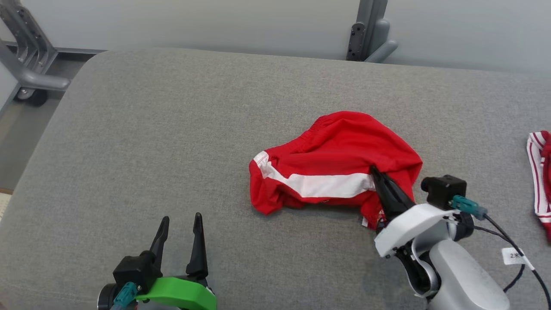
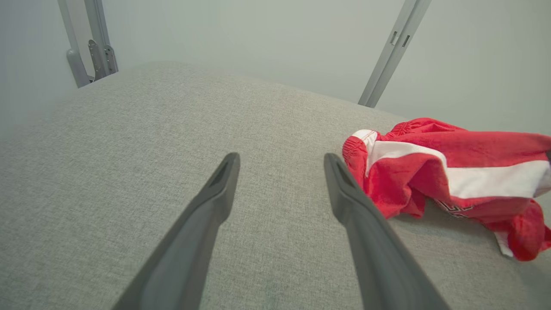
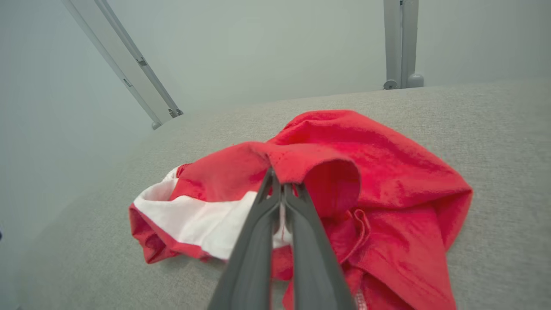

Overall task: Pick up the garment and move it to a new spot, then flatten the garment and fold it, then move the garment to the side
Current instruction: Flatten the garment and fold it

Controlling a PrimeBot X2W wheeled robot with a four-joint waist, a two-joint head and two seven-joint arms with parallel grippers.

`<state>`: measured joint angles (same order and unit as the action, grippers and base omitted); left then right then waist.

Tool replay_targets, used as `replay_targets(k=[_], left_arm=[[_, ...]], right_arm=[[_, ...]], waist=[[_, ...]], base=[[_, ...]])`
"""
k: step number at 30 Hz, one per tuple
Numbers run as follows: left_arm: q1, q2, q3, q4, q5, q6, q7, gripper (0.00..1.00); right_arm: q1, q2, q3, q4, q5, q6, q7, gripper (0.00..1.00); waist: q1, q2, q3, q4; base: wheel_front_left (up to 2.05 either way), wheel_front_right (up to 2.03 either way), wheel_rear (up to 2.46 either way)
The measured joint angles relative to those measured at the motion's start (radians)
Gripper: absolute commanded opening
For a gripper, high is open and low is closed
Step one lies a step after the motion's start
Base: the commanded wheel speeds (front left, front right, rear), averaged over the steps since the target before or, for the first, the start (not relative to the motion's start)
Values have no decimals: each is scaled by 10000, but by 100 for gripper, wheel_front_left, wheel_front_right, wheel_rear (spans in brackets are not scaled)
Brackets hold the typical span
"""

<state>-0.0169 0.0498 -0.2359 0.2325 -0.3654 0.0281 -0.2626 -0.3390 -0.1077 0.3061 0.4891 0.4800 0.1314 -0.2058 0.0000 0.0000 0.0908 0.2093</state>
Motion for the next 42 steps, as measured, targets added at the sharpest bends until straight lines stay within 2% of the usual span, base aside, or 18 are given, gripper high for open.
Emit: replay_targets(k=[3,8,14,18,22,25,30,31,33,34,35,42], left_arm=[[9,0,29,-25,17,2,0,100],[15,-2,25,-44,27,2,0,100],[-9,-2,19,-50,27,0,0,100],[-88,-2,15,-35,29,-13,0,100],[-168,0,40,-21,61,-27,0,100],[-204,0,52,-10,73,-40,0,100],[-255,0,73,27,107,-61,0,100],[-256,0,65,35,115,-77,0,100],[-256,0,42,46,138,-94,0,100],[-258,0,17,50,138,-100,0,100],[-260,0,-8,54,140,-102,0,100],[-263,0,-115,50,144,-96,0,100]], right_arm=[[800,-499,-280,-1557,391,-2,723,0],[2222,-1244,-1323,-3804,579,-4,2266,0],[3186,-1503,-2385,-4991,468,-6,3871,0],[3237,-1599,-2930,-4661,449,-6,4416,0],[3052,-1655,-3225,-3645,594,-6,4552,0],[2702,-1845,-3277,-2686,522,-6,4140,0],[2155,-1730,-3091,-1484,437,-6,3120,0],[2071,-1728,-2997,-1317,393,-6,2911,3],[1909,-1737,-2823,-988,265,-6,2510,37],[1856,-1737,-2750,-865,180,-6,2303,78],[1816,-1739,-2681,-740,117,-6,2090,100],[1860,-1643,-2548,-407,-336,-6,857,100]], waist=[[0,0,-61,-210],[0,0,-101,-494],[0,0,26,-586],[0,0,135,-564],[0,0,229,-503],[0,0,299,-469],[0,0,341,-512],[0,0,342,-540],[0,0,342,-611],[0,0,337,-649],[0,0,330,-690],[0,0,223,-1034]], base=[[0,0,0],[0,0,0],[0,0,0],[0,0,0],[0,0,0],[0,0,0],[0,0,0],[0,0,0],[0,0,0],[0,0,0],[0,0,0],[0,0,0]])
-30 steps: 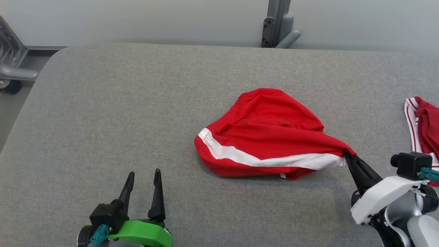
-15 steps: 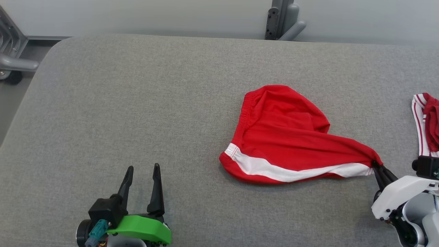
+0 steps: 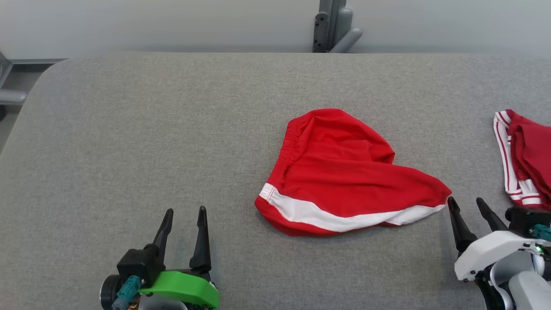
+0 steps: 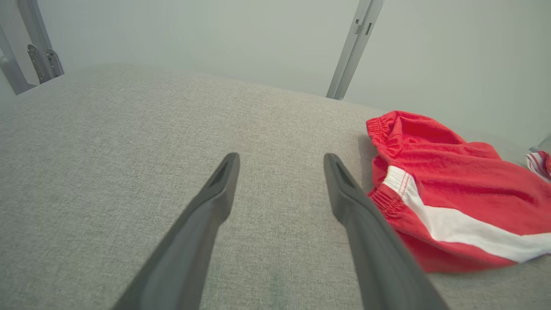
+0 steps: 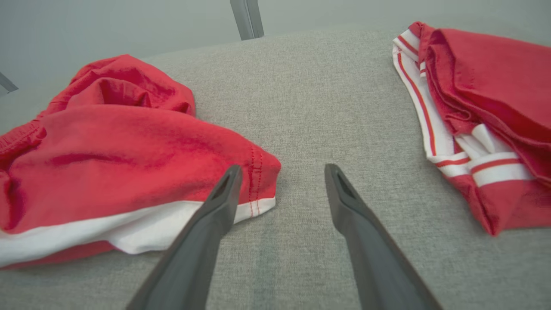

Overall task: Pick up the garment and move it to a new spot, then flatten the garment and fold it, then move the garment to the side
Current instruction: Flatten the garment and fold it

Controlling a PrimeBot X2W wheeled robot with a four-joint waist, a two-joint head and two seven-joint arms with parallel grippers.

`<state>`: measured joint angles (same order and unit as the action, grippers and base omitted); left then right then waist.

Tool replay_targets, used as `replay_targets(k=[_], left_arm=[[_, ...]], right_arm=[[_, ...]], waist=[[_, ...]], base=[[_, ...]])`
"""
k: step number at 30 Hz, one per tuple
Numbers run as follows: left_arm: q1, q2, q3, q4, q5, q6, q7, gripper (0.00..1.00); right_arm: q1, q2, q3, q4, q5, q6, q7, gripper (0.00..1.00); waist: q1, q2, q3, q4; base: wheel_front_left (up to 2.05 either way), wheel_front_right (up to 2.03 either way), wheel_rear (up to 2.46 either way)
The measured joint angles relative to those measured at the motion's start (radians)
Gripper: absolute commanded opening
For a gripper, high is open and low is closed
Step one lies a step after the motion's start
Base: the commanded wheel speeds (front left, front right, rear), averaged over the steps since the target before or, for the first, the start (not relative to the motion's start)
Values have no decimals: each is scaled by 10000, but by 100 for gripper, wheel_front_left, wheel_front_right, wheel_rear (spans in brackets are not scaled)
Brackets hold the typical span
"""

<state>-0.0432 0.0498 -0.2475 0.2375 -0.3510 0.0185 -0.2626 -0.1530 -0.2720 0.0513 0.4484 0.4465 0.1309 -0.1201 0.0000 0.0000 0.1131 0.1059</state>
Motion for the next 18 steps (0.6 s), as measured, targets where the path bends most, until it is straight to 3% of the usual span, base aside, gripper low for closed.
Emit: replay_targets(k=[9,18], left_arm=[[18,-2,-10,36,82,-13,0,100],[102,-2,-46,232,232,-21,0,100]], right_arm=[[706,719,-408,-823,-1233,0,-965,100],[1298,1476,-468,-1797,-2353,0,-1195,100]], waist=[[0,0,-228,-595],[0,0,-613,-925]], base=[[0,0,0],[0,0,0]])
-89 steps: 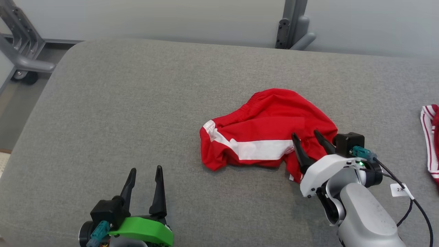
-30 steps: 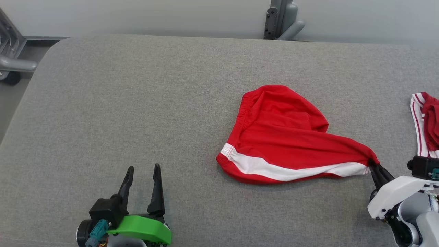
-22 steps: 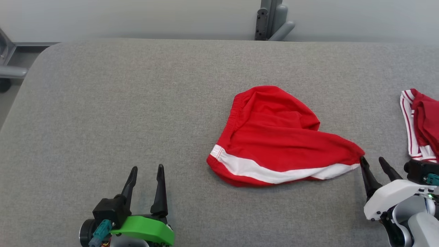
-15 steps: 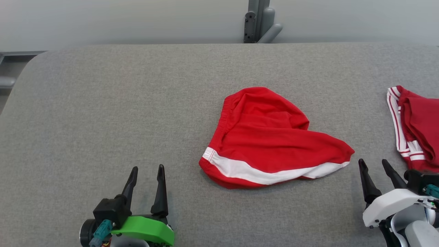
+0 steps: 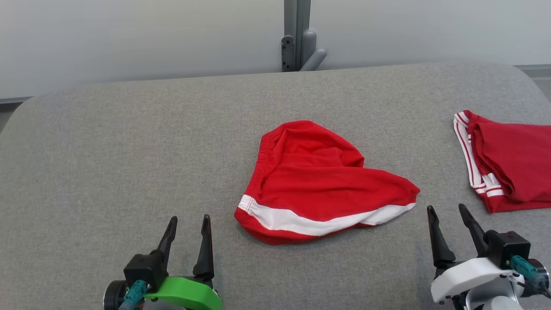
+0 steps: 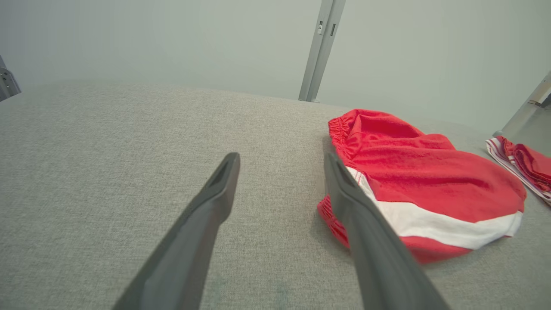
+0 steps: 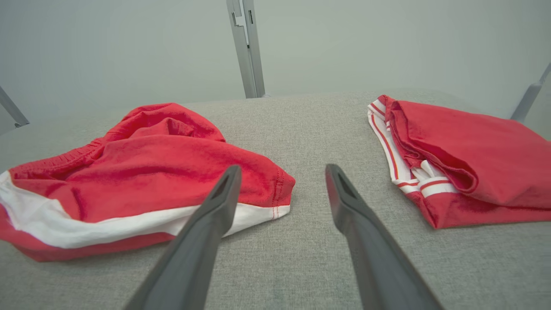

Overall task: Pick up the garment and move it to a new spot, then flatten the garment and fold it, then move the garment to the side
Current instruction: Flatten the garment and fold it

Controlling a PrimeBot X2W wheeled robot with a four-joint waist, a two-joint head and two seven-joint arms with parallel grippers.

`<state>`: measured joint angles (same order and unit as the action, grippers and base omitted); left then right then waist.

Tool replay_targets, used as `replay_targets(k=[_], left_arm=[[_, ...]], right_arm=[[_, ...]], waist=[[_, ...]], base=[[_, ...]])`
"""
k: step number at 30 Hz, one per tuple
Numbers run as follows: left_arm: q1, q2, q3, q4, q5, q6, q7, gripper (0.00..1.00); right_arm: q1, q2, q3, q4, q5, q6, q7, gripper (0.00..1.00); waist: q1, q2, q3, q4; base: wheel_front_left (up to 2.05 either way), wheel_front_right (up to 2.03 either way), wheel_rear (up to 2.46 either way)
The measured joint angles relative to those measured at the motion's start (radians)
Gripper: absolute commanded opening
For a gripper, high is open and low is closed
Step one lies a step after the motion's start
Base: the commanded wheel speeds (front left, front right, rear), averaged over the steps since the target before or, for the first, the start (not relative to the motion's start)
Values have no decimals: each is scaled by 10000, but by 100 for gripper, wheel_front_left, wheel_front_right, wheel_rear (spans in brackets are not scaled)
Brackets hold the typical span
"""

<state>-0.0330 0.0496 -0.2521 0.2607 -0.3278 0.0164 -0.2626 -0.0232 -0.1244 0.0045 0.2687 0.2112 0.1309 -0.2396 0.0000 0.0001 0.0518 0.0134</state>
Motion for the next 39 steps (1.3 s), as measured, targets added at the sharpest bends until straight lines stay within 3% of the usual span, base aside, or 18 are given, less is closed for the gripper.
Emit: replay_targets(k=[17,23,31,39], left_arm=[[239,0,-25,207,-6,-77,0,100],[-80,2,-533,1020,100,-566,38,100],[-1910,94,-1582,2458,111,-1306,1517,100],[-3256,328,-1910,3513,-301,-1398,2796,100]], right_arm=[[644,688,-644,-600,-642,0,-171,100],[644,719,-617,-665,-658,0,-174,100],[577,732,-360,-554,-727,0,-174,100],[493,736,-238,-453,-725,0,-176,100]], waist=[[0,0,-535,124],[0,0,-531,47],[0,0,-433,-178],[0,0,-236,-586]], base=[[0,0,0],[0,0,0],[0,0,0],[0,0,0]])
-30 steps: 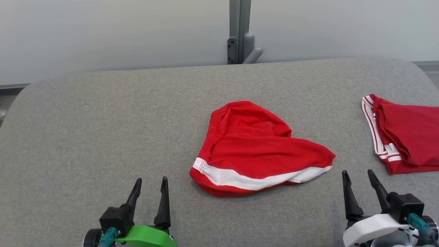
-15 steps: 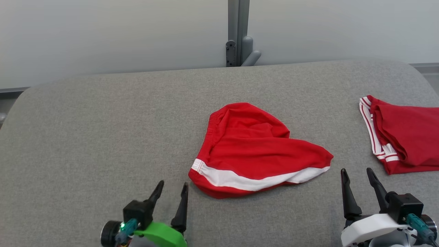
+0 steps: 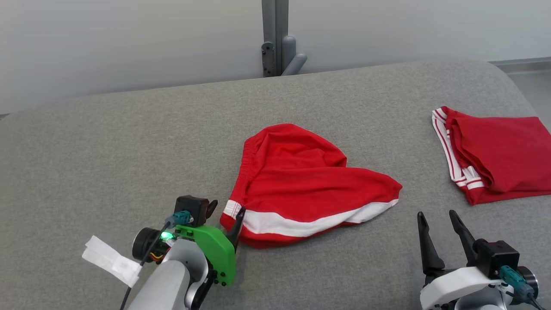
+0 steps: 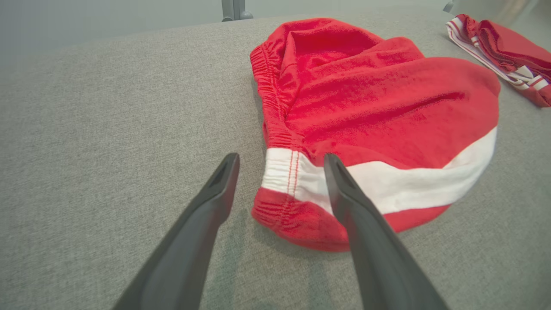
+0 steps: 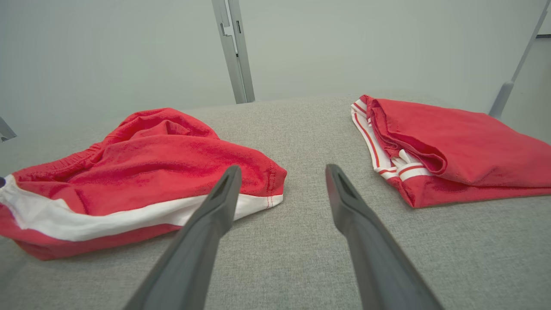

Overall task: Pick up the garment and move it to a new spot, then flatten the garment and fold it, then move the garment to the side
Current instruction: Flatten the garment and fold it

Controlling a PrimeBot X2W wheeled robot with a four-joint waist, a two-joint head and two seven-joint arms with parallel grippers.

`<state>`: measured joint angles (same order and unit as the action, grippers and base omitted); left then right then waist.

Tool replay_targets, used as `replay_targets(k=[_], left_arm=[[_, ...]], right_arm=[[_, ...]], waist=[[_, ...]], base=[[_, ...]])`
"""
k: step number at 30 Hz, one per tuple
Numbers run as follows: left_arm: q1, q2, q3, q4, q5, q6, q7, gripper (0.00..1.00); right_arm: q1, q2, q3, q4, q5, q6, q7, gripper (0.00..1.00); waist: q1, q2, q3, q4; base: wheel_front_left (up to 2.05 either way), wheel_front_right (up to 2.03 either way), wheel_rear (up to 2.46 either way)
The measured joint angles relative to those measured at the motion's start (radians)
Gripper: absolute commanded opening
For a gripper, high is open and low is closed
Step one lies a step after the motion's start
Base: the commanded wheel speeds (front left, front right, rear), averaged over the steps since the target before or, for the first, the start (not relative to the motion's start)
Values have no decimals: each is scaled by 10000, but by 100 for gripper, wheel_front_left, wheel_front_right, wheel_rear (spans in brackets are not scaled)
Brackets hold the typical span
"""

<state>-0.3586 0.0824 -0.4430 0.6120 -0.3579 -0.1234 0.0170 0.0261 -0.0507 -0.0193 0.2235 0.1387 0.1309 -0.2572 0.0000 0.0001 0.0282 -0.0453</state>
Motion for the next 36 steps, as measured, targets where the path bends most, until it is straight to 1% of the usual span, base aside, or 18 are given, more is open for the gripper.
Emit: replay_targets(k=[5,11,12,15,16,17,18,19,20,21,22,26,31,36], left_arm=[[-279,90,0,426,-192,-8,435,100],[-376,132,-222,612,-516,-40,631,100],[-376,134,-274,623,-639,-40,690,79],[-376,173,-435,598,-748,-42,698,27],[-376,192,-472,556,-794,-42,690,19],[-376,211,-497,497,-848,-42,639,17],[-376,224,-520,430,-920,-42,596,23],[-375,230,-552,370,-995,-42,591,24],[-374,238,-589,316,-1072,-42,575,22],[-372,253,-637,259,-1175,-44,581,17],[-366,274,-681,209,-1290,-44,610,0],[-297,322,-736,-21,-1605,-46,454,0],[78,476,-483,-349,-1971,-52,65,0],[545,708,-81,-612,-2196,242,-330,0]], right_arm=[[-27,2,19,40,2,0,0,100],[-68,2,8,86,15,0,-12,100],[-69,2,2,88,15,0,-12,100],[-78,2,-25,92,17,0,-13,100],[-79,2,-38,92,17,0,-13,100],[-79,2,-56,92,19,0,-13,100],[-80,2,-73,92,19,0,-13,100],[-80,0,-77,92,19,0,-15,100],[-80,0,-84,90,21,0,-29,100],[-80,2,-86,86,35,0,-31,100],[-80,2,-90,86,54,0,-31,100],[-80,2,-81,92,86,0,-33,100],[-79,-2,-33,353,119,0,-10,100],[-152,-82,46,938,81,0,105,100]], waist=[[0,0,125,-230],[0,0,183,-372],[0,0,181,-375],[0,0,172,-369],[0,0,167,-363],[0,0,163,-355],[0,0,160,-344],[0,-1,157,-331],[0,0,154,-315],[0,0,152,-297],[0,0,150,-278],[0,0,129,-210],[0,0,97,-124],[0,0,129,90]], base=[[0,0,0],[0,0,0],[0,0,0],[0,0,0],[0,0,0],[0,0,0],[0,0,0],[0,0,0],[0,0,0],[0,0,0],[0,0,0],[0,0,0],[0,0,0],[0,0,0]])
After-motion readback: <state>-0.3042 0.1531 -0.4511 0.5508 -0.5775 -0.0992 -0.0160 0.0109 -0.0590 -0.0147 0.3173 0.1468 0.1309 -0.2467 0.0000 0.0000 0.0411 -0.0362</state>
